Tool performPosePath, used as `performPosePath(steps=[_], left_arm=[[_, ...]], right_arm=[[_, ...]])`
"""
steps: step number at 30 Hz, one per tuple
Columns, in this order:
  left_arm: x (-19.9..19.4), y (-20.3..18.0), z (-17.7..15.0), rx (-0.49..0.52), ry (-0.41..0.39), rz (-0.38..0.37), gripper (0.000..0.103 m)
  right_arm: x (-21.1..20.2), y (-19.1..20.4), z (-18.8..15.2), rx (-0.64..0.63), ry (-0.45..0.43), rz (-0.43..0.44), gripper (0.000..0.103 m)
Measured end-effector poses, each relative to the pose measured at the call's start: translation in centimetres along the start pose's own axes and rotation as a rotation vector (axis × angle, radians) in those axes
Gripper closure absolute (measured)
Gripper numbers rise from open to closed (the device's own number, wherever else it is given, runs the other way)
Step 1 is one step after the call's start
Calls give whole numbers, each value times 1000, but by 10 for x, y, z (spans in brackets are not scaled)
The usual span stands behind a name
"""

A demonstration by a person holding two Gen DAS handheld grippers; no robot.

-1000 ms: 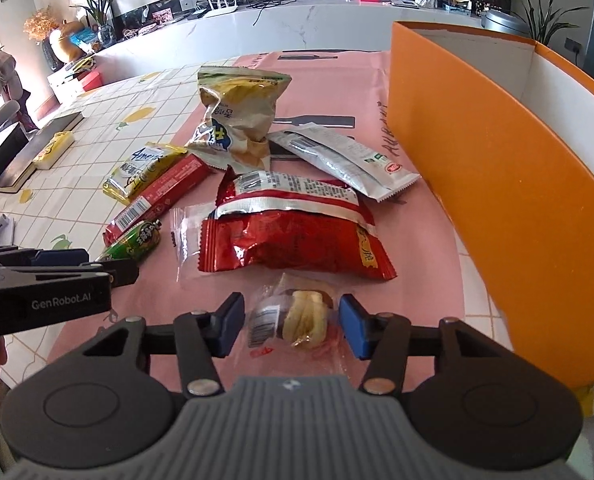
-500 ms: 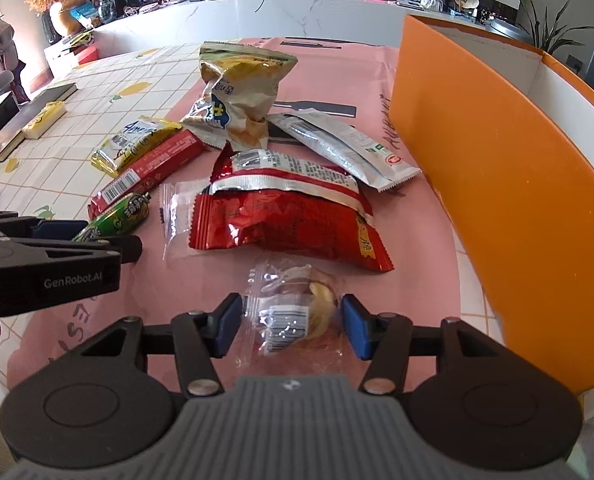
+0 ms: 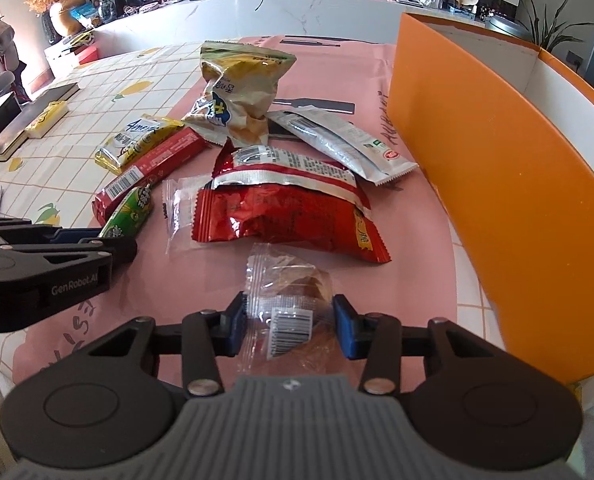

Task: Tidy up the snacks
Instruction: 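Grasp the green sausage stick with the left tool while the right tool grasps a clear bag, then carry both items into the orange box and open both tools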

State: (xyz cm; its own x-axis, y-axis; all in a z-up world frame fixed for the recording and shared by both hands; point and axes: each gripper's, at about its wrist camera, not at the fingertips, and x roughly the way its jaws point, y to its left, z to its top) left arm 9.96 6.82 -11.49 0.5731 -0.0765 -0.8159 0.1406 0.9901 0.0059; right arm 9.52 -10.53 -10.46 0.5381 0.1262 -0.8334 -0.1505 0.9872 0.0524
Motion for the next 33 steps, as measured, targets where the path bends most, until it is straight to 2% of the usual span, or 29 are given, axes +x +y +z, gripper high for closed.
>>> performPosePath(steps=[12,20,33], left_arm=[[-31,-13,0,-35,-19,-45,78],[-62,-27,7,-41,-67,-74,79],[-110,-82,37,41,-174,-149,79]], right_arm=[[-28,-2,-5,-12,-36,17,68],[-59,-7,-3,-10,-112,35,69],[-121,-51,10,5,-249,30,70]])
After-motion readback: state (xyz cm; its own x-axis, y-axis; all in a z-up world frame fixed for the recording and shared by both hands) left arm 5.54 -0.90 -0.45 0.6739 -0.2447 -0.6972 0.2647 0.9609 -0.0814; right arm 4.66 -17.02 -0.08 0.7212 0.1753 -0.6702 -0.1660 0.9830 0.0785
